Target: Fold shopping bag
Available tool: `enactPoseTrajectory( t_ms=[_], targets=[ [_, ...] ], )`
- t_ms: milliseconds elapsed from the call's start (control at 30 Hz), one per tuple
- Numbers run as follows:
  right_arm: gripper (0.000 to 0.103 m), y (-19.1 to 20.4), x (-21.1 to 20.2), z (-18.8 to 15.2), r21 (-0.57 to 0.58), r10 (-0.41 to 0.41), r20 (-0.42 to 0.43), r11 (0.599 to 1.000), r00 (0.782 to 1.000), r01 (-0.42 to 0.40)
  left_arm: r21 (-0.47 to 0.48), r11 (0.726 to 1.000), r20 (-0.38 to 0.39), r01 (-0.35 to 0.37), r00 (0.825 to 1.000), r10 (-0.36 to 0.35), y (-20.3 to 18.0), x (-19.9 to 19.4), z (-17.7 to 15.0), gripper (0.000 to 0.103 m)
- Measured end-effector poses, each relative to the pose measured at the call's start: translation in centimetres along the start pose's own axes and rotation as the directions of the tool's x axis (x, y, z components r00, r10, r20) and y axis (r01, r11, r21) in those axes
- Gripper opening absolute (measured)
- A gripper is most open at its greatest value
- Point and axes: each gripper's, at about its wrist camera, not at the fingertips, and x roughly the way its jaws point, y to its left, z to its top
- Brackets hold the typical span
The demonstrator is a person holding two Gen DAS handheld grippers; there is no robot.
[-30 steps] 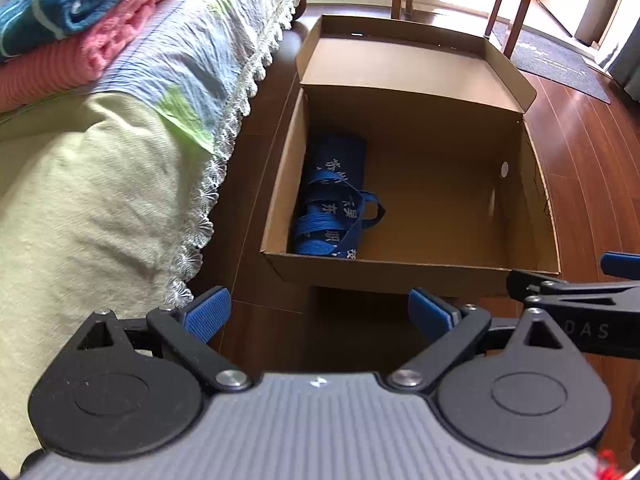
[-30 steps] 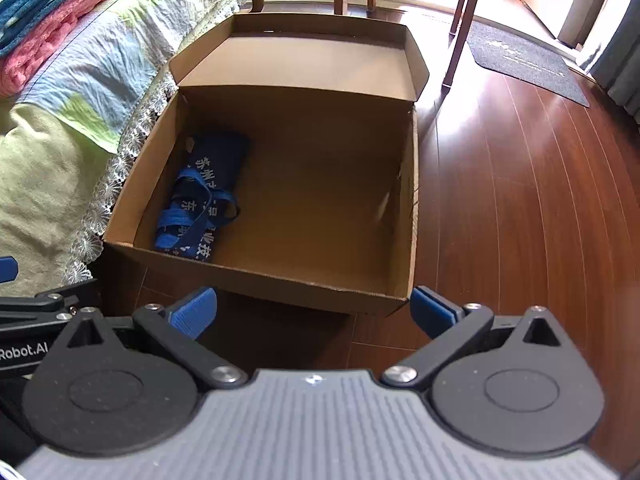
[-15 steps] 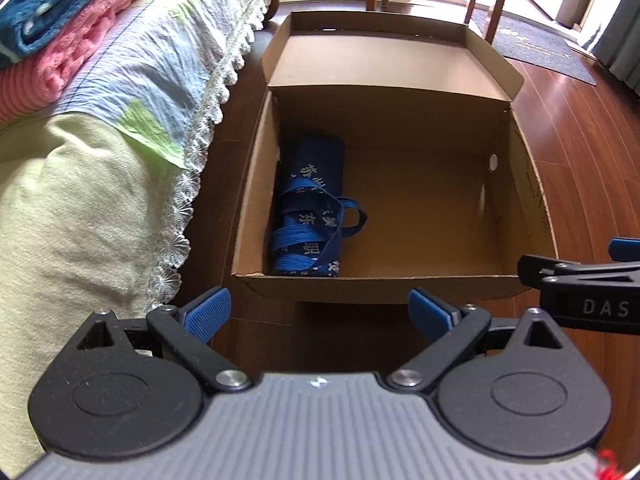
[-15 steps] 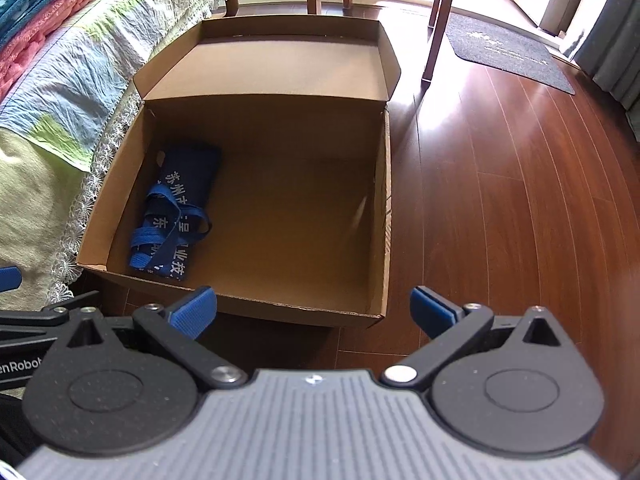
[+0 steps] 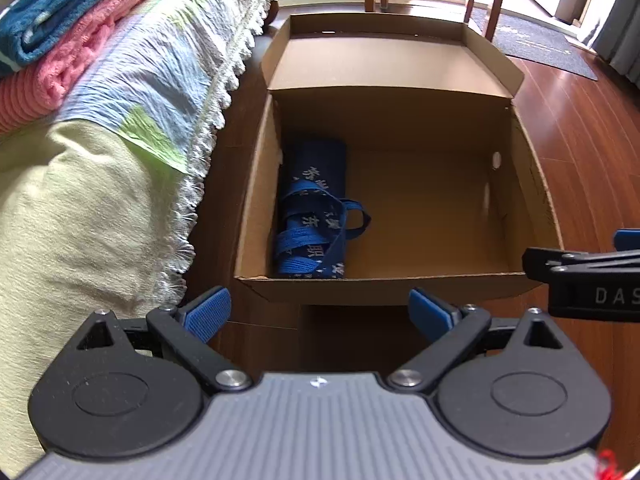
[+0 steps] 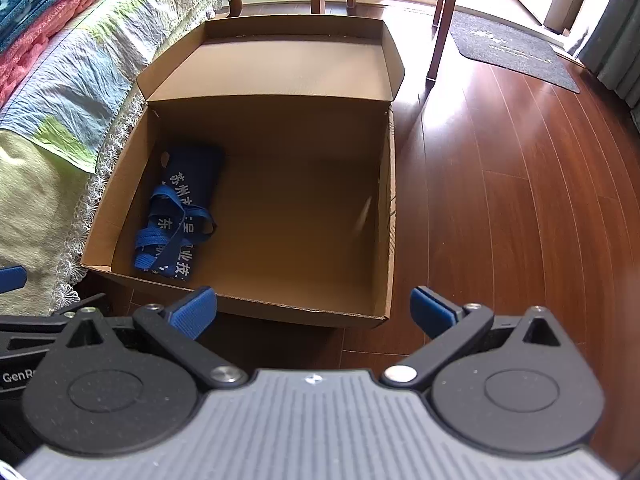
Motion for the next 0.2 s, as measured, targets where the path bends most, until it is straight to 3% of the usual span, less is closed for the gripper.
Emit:
enactPoseTrajectory(
  t_ms=[200],
  targets=[
    [0.102, -0.37, -0.49, 0.08, 0.009, -0.005, 0.012, 1.000, 1.000, 0.005, -0.003, 1.000, 0.012, 0.024, 1.000, -0.024, -0.16, -0.22, 0.28, 0.098]
  ],
)
